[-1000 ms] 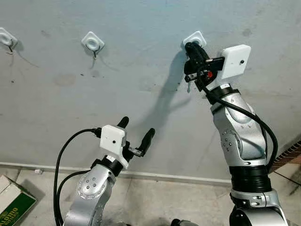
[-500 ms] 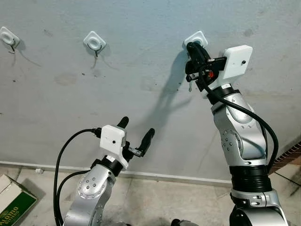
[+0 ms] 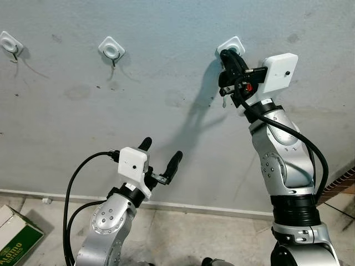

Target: Hang keys on a hook

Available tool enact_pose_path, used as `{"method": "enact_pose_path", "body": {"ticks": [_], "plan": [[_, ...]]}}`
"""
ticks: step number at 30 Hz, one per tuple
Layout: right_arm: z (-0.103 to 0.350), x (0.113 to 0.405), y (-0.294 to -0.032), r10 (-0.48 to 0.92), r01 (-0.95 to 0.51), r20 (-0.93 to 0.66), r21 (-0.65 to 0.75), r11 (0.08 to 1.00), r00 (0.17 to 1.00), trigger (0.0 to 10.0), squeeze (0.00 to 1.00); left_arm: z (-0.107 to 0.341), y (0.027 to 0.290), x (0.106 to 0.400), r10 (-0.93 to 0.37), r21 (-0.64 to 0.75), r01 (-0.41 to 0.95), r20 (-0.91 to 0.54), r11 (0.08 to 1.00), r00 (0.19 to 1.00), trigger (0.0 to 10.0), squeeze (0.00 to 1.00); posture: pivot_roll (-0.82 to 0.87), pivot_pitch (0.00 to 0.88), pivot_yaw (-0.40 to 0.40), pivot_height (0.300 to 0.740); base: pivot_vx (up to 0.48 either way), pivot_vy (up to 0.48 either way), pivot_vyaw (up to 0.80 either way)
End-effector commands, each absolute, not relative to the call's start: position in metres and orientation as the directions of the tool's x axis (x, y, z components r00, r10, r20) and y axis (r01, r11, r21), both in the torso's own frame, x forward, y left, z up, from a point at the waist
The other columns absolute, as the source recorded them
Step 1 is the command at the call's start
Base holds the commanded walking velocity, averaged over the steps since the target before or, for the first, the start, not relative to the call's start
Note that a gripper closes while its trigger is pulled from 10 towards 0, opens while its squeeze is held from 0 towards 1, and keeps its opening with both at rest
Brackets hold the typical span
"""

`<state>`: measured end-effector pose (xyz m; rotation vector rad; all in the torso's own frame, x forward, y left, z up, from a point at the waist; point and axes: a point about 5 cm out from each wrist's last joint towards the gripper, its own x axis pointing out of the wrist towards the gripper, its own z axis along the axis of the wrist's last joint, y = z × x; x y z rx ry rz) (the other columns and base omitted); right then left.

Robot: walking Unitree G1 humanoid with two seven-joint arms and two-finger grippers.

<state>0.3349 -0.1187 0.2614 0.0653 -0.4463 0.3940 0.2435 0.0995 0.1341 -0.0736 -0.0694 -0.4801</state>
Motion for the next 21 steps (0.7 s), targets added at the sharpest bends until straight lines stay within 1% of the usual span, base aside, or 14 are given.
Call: {"method": "enact_pose_path", "body": {"ticks": [1, 2, 3, 4, 12, 16, 21], "plan": [[0.260, 0.326, -0.117, 0.440, -0.463, 0.422, -0.053, 0.885, 0.793, 10.0, 0.00, 0.133, 0.100, 0.245, -0.460, -0.050, 0.465, 0.080, 0.884, 0.884, 10.0, 0.00, 0.02, 0.139, 0.039, 0.740, 0.000, 0.000, 0.00], [0.258, 0.314, -0.101, 0.560, -0.574, 0.413, -0.103, 0.812, 0.718, 10.0, 0.00, 0.133, 0.098, 0.245, -0.465, -0.051, 0.469, 0.081, 0.882, 0.882, 10.0, 0.00, 0.02, 0.139, 0.039, 0.740, 0.000, 0.000, 0.00], [0.257, 0.304, -0.090, 0.636, -0.644, 0.402, -0.136, 0.753, 0.659, 10.0, 0.00, 0.133, 0.098, 0.245, -0.468, -0.051, 0.473, 0.081, 0.880, 0.880, 10.0, 0.00, 0.02, 0.139, 0.039, 0.740, 0.000, 0.000, 0.00], [0.255, 0.299, -0.084, 0.673, -0.675, 0.392, -0.156, 0.721, 0.628, 10.0, 0.00, 0.133, 0.097, 0.245, -0.470, -0.051, 0.475, 0.081, 0.879, 0.879, 10.0, 0.00, 0.02, 0.139, 0.039, 0.740, 0.000, 0.000, 0.00], [0.255, 0.300, -0.085, 0.647, -0.630, 0.396, -0.194, 0.752, 0.651, 10.0, 0.00, 0.133, 0.097, 0.246, -0.472, -0.049, 0.477, 0.082, 0.878, 0.878, 10.0, 0.00, 0.02, 0.141, 0.041, 0.740, 0.000, 0.000, 0.00], [0.262, 0.302, -0.090, 0.610, -0.587, 0.423, -0.201, 0.784, 0.670, 10.0, 0.00, 0.133, 0.097, 0.246, -0.472, -0.047, 0.476, 0.083, 0.878, 0.878, 10.0, 0.00, 0.02, 0.141, 0.041, 0.740, 0.000, 0.000, 0.00], [0.269, 0.304, -0.097, 0.590, -0.566, 0.438, -0.201, 0.800, 0.678, 10.0, 0.00, 0.133, 0.096, 0.246, -0.474, -0.046, 0.478, 0.083, 0.877, 0.877, 10.0, 0.00, 0.02, 0.141, 0.041, 0.740, 0.000, 0.000, 0.00]]}}
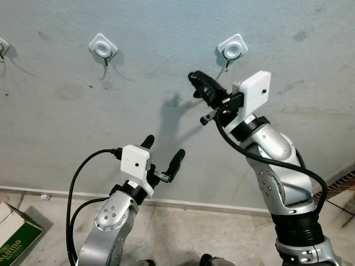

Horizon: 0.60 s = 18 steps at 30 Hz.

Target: Hang keys on a hook

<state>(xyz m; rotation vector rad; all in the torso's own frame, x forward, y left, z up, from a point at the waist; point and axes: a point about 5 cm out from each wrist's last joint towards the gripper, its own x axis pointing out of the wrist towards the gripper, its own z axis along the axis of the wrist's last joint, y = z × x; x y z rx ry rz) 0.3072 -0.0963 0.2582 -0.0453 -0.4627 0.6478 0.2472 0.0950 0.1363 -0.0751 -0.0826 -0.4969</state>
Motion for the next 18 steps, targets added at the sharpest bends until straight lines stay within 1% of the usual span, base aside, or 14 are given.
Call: {"method": "enact_pose_path", "body": {"ticks": [1, 9, 18], "plan": [[0.269, 0.304, -0.098, 0.589, -0.565, 0.439, -0.201, 0.800, 0.679, 10.0, 0.00, 0.133, 0.096, 0.246, -0.474, -0.047, 0.479, 0.083, 0.877, 0.877, 10.0, 0.00, 0.02, 0.141, 0.041, 0.740, 0.000, 0.000, 0.00], [0.273, 0.306, -0.112, 0.554, -0.518, 0.448, -0.213, 0.829, 0.702, 10.0, 0.00, 0.132, 0.096, 0.248, -0.477, -0.046, 0.482, 0.082, 0.875, 0.875, 10.0, 0.00, 0.01, 0.139, 0.047, 0.740, 0.000, 0.000, 0.00], [0.270, 0.310, -0.121, 0.512, -0.475, 0.444, -0.201, 0.857, 0.735, 10.0, 0.00, 0.132, 0.096, 0.249, -0.478, -0.044, 0.482, 0.083, 0.875, 0.875, 10.0, 0.00, 0.01, 0.137, 0.049, 0.740, 0.000, 0.000, 0.00]]}}
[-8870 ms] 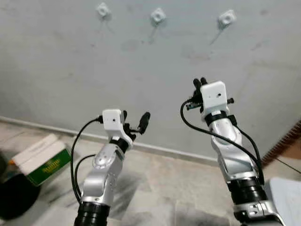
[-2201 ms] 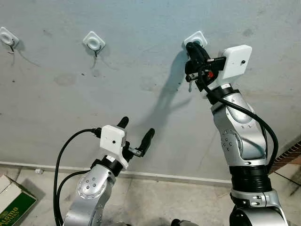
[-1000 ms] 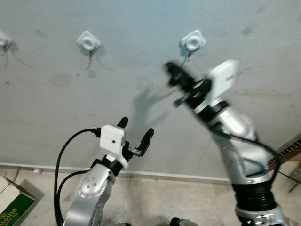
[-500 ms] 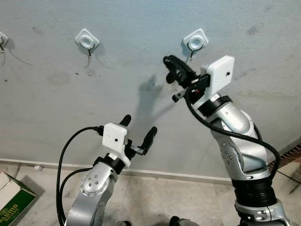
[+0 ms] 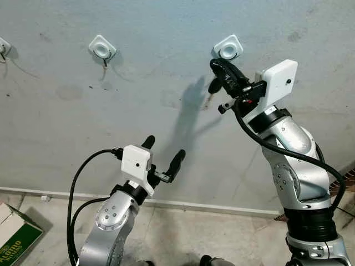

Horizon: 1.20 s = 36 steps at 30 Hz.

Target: Hang keys on a hook

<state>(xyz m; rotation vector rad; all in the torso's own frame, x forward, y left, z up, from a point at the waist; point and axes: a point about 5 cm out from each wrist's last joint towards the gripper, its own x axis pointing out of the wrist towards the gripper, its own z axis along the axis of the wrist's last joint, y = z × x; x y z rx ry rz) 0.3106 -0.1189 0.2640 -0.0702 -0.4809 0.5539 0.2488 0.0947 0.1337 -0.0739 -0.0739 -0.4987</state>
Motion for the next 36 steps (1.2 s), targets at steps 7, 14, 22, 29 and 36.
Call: {"method": "enact_pose_path", "body": {"ticks": [7, 14, 22, 29, 36], "plan": [[0.270, 0.316, -0.129, 0.472, -0.438, 0.447, -0.184, 0.880, 0.760, 10.0, 0.00, 0.132, 0.096, 0.249, -0.478, -0.042, 0.482, 0.084, 0.875, 0.874, 10.0, 0.00, 0.01, 0.134, 0.048, 0.740, 0.000, 0.000, 0.00], [0.266, 0.322, -0.132, 0.424, -0.401, 0.444, -0.149, 0.904, 0.790, 10.0, 0.00, 0.132, 0.096, 0.250, -0.477, -0.041, 0.481, 0.086, 0.876, 0.875, 10.0, 0.00, 0.02, 0.133, 0.047, 0.740, 0.000, 0.000, 0.00], [0.264, 0.329, -0.132, 0.387, -0.372, 0.443, -0.123, 0.920, 0.809, 10.0, 0.00, 0.132, 0.095, 0.250, -0.475, -0.042, 0.480, 0.087, 0.876, 0.875, 10.0, 0.00, 0.02, 0.132, 0.045, 0.740, 0.000, 0.000, 0.00], [0.256, 0.334, -0.138, 0.340, -0.336, 0.430, -0.089, 0.938, 0.836, 10.0, 0.00, 0.132, 0.095, 0.250, -0.474, -0.043, 0.479, 0.088, 0.877, 0.876, 10.0, 0.00, 0.02, 0.131, 0.041, 0.740, 0.000, 0.000, 0.00], [0.247, 0.336, -0.144, 0.304, -0.310, 0.413, -0.056, 0.949, 0.858, 10.0, 0.00, 0.132, 0.095, 0.250, -0.477, -0.045, 0.482, 0.088, 0.875, 0.875, 10.0, 0.00, 0.02, 0.130, 0.041, 0.740, 0.000, 0.000, 0.00]]}}
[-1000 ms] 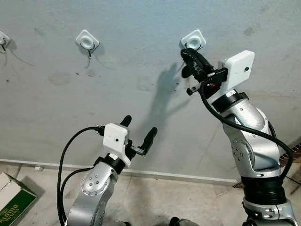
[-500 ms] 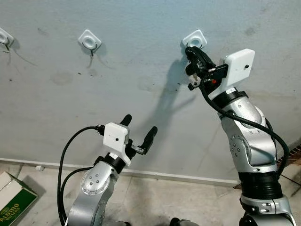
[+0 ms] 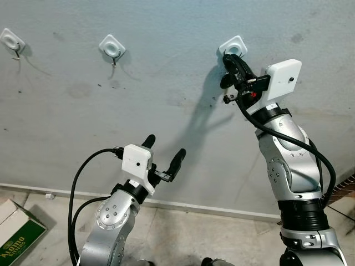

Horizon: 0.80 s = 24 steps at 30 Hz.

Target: Hang keys on a hook

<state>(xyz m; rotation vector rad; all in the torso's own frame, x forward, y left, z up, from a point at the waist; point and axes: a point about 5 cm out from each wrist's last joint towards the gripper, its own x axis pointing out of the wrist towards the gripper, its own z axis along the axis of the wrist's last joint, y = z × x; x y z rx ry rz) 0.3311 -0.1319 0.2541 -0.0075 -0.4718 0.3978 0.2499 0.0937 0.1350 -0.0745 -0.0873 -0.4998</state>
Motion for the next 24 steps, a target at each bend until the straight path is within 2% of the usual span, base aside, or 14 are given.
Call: {"method": "enact_pose_path", "body": {"ticks": [1, 6, 11, 24], "plan": [[0.247, 0.336, -0.145, 0.300, -0.305, 0.415, -0.056, 0.951, 0.859, 10.0, 0.00, 0.132, 0.095, 0.250, -0.477, -0.045, 0.482, 0.089, 0.875, 0.875, 10.0, 0.00, 0.02, 0.129, 0.042, 0.740, 0.000, 0.000, 0.00], [0.257, 0.335, -0.142, 0.311, -0.306, 0.444, -0.085, 0.948, 0.840, 10.0, 0.00, 0.132, 0.094, 0.249, -0.482, -0.048, 0.487, 0.095, 0.872, 0.871, 10.0, 0.00, 0.02, 0.129, 0.042, 0.740, 0.000, 0.000, 0.00], [0.267, 0.335, -0.143, 0.301, -0.315, 0.473, -0.051, 0.948, 0.828, 10.0, 0.00, 0.134, 0.092, 0.249, -0.489, -0.052, 0.496, 0.103, 0.867, 0.866, 10.0, 0.00, 0.02, 0.132, 0.041, 0.740, 0.000, 0.000, 0.00], [0.298, 0.332, -0.141, 0.301, -0.287, 0.550, -0.113, 0.951, 0.779, 10.0, 0.00, 0.134, 0.091, 0.248, -0.492, -0.060, 0.500, 0.103, 0.864, 0.864, 10.0, 0.00, 0.01, 0.135, 0.041, 0.740, 0.000, 0.000, 0.00]]}}
